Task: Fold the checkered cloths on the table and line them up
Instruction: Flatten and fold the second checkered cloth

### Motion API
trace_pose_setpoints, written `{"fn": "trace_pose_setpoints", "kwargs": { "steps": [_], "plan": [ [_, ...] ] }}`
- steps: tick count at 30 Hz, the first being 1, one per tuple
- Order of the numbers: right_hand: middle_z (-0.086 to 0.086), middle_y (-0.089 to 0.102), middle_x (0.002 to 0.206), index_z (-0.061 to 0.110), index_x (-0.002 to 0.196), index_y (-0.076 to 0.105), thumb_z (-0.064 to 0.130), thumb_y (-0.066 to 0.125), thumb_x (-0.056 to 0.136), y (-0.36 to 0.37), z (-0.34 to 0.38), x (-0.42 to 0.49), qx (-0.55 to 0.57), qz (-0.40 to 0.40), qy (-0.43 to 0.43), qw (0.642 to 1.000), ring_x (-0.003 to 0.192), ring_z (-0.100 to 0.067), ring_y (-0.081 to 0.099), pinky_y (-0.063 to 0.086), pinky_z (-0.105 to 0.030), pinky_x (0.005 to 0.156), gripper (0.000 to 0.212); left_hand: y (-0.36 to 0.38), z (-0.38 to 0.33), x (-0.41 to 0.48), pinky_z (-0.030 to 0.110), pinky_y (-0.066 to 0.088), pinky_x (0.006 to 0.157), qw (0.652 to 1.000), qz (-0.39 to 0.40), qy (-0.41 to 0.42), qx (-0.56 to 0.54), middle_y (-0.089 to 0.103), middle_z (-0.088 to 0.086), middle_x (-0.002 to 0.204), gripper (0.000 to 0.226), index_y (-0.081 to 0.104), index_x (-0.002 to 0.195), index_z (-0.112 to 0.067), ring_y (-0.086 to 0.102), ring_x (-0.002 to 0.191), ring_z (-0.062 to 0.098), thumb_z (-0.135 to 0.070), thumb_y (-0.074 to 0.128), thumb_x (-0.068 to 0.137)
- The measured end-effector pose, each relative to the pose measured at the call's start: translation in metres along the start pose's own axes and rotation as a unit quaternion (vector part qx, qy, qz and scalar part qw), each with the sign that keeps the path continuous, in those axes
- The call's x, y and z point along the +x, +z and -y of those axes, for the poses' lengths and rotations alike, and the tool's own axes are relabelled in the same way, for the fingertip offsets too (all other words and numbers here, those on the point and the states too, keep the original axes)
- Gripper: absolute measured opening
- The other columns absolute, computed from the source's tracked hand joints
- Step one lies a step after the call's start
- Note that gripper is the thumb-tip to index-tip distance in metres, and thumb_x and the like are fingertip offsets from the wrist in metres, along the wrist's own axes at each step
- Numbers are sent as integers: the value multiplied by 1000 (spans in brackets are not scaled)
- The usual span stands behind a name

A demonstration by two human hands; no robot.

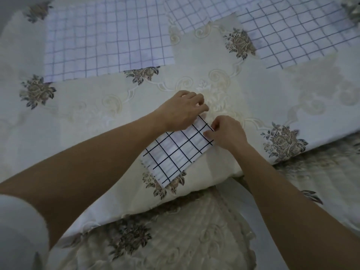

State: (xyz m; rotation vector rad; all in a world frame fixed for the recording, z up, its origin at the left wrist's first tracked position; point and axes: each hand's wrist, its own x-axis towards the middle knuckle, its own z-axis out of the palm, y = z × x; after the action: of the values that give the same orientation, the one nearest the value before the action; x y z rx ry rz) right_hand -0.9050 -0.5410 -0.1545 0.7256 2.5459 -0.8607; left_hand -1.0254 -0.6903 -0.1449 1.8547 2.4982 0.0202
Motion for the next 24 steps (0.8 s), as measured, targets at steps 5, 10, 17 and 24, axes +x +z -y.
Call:
{"fn": "trace_pose_setpoints", "kwargs": {
  "steps": [5,10,17,24],
  "plan": [
    [5,53,77,18,79,52,28,73,83,-8,-5,-3,43,-11,-13,999,74,-17,52,35,-30,58,24,0,-66,-75,46,46,86,988,-110,-58,-93,62,14,114,23,66,112,-6,59,101,32,-12,60,90],
    [6,52,78,19,79,51,26,72,84,-14,-5,0,52,-6,-17,998,78,-18,52,37,-31,64,23,23,-114,-131,43,47,92,988,-66,-62,-128,61,11,126,34,61,130,-9,58,112,28,-20,50,101],
    [3,61,85,16,95,63,38,77,82,-13,-6,2,133,-18,8,991,80,-16,57,42,-30,69,29,31,-129,-130,39,44,99,984,-60,-120,-114,59,5,133,44,50,144,-10,54,120,24,-28,46,104],
    [-1,68,85,15,93,68,34,68,91,-7,-2,2,136,-25,17,990,86,-22,64,50,-36,81,19,27,-131,-128,40,46,93,987,-81,-113,-81,61,5,125,32,62,128,-12,57,113,26,-25,47,103]
  ]
}}
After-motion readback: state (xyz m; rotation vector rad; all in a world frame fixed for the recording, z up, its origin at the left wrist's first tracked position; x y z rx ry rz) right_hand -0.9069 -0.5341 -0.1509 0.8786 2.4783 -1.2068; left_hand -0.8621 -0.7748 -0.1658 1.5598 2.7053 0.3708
